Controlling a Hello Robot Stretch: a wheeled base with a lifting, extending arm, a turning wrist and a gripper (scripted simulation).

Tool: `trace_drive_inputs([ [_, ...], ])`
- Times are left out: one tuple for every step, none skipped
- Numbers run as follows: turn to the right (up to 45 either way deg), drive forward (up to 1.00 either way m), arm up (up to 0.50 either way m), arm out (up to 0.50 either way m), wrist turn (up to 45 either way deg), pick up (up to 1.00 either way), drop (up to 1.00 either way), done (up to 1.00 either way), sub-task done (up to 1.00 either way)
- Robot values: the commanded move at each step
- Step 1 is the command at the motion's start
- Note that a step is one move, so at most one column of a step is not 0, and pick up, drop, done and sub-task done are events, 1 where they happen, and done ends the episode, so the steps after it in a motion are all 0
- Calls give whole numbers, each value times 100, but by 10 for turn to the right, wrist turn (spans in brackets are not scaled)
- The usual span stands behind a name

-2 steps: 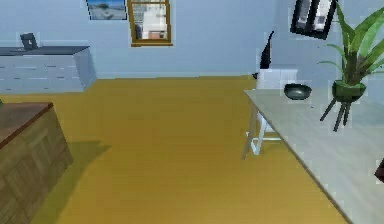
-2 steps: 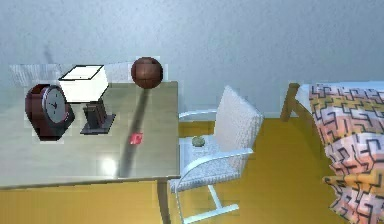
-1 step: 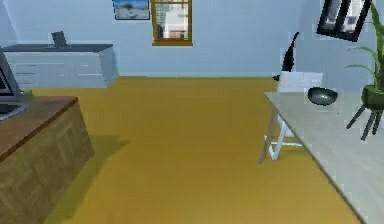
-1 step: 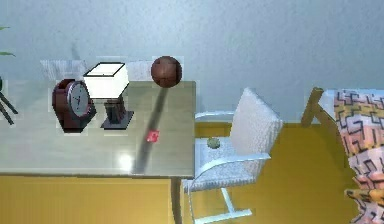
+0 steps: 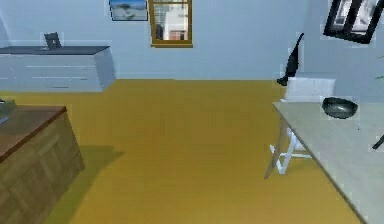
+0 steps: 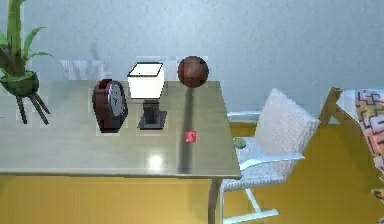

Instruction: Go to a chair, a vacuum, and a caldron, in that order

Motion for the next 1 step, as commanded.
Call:
trace_drive_inputs([
  [0, 100, 0, 0, 0, 0, 0, 0, 0],
])
